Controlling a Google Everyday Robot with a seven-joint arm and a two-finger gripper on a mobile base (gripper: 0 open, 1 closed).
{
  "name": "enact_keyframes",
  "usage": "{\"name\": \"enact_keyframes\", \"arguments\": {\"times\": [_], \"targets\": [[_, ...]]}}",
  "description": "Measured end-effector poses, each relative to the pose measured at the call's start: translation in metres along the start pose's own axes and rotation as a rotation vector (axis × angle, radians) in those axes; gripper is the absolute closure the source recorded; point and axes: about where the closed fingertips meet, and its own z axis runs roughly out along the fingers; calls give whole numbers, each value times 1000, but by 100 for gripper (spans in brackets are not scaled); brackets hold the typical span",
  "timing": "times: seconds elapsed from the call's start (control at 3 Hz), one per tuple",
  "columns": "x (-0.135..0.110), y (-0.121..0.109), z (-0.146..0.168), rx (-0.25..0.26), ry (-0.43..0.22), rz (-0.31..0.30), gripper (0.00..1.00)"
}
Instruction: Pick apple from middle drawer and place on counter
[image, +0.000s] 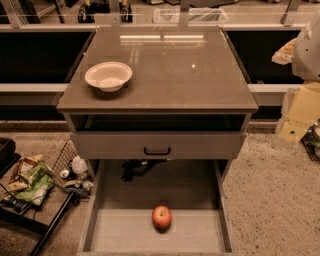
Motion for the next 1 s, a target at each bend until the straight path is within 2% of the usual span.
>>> {"name": "enact_keyframes", "arguments": {"times": [0.33,0.67,1.0], "targets": [[0,0,0,0,0,0,0],[1,-2,-14,45,-2,2,0],[4,11,6,47,-60,-11,0]]}}
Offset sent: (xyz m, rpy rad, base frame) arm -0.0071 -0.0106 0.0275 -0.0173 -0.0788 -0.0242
